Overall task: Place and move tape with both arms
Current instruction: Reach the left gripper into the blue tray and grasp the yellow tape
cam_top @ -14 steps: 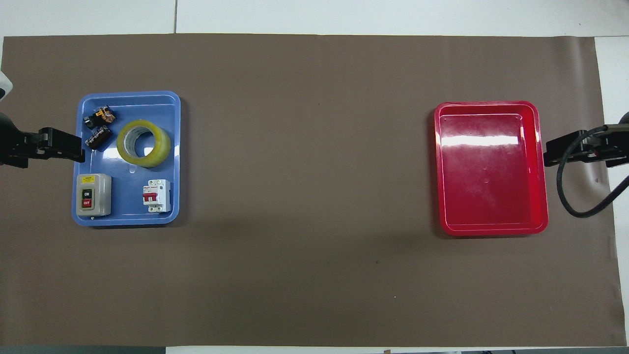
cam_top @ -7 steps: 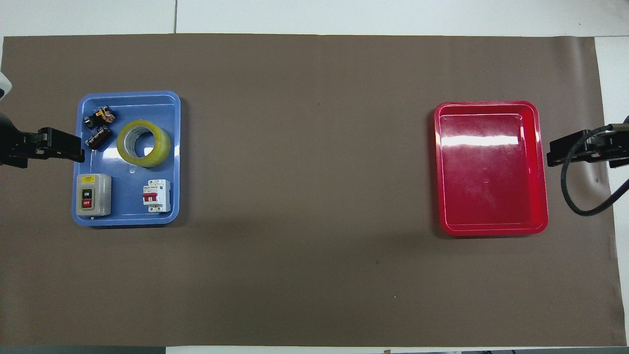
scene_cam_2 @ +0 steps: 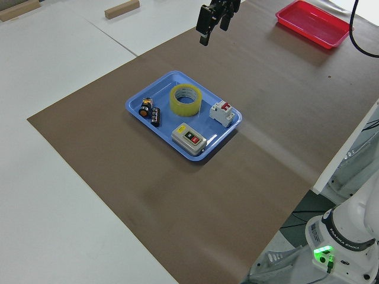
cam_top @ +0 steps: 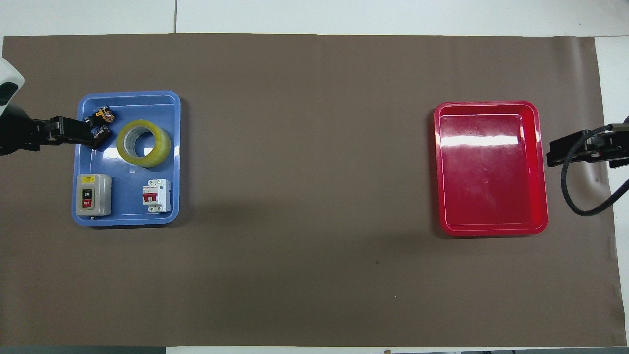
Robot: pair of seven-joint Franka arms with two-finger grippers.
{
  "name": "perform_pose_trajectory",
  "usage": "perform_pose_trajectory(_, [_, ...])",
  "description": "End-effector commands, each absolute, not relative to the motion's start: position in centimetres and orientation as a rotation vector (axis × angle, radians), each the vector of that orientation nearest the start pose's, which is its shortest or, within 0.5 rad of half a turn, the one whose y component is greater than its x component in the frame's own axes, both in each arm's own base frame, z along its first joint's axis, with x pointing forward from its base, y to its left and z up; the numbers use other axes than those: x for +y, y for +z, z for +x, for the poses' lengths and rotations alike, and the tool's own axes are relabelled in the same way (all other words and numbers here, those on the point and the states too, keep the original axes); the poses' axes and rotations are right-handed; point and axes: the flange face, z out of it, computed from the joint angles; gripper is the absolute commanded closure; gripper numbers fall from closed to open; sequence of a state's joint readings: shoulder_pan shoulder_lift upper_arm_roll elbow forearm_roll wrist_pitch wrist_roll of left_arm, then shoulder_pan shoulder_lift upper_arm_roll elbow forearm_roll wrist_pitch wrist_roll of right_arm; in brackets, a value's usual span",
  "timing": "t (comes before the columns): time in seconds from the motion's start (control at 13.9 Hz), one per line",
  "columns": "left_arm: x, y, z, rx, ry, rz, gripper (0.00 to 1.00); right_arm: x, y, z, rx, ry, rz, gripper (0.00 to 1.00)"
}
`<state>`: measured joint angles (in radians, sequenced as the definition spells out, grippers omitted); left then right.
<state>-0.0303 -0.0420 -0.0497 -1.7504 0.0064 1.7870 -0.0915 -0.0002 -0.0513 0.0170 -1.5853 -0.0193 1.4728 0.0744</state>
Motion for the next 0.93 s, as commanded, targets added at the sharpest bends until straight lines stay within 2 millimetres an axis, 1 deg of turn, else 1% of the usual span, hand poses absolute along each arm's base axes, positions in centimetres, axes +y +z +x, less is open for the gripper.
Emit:
perform_pose_trajectory(0.0, [-3.9,54.1,55.8,-0.003,-0.180,-3.154,0.00,0.4,63.8,52.6,0.096,0.111,-3.153,0.00])
perform_pose_trajectory(0.14, [-2.6,50.7,56.3,0.006,-0.193,-3.149,0.00,0.5,63.8,52.6,0.093,0.111,-3.153,0.00])
perform_pose_trajectory(0.22, [-2.4,49.1,56.8,0.010,-0.183,-3.150,0.00,0.5,63.8,52.6,0.096,0.111,-3.153,0.00])
perform_pose_trajectory(0.29, [-2.3,47.4,57.5,0.015,-0.164,-3.153,0.00,0.4,63.8,52.6,0.096,0.111,-3.153,0.00])
perform_pose_trajectory(0.36, [-1.4,46.0,58.2,-0.004,-0.159,-3.153,0.00,0.5,63.8,52.6,0.096,0.111,-3.153,0.00])
perform_pose_trajectory(0.5, [-0.9,42.8,59.5,-0.019,-0.157,-3.154,0.00,0.4,63.8,52.6,0.096,0.111,-3.153,0.00])
perform_pose_trajectory(0.65, [-0.8,40.4,60.3,-0.026,-0.169,-3.156,0.00,0.5,63.8,52.6,0.093,0.111,-3.153,0.00])
perform_pose_trajectory(0.72, [-0.5,39.9,60.6,-0.035,-0.193,-3.156,0.00,0.4,63.8,52.6,0.096,0.111,-3.153,0.00])
perform_pose_trajectory(0.79, [0.0,38.3,60.7,-0.046,-0.194,-3.156,0.00,0.5,63.8,52.6,0.096,0.111,-3.153,0.00])
perform_pose_trajectory(0.86, [0.1,37.0,60.8,-0.049,-0.232,-3.154,0.00,0.5,63.8,52.6,0.096,0.111,-3.153,0.00])
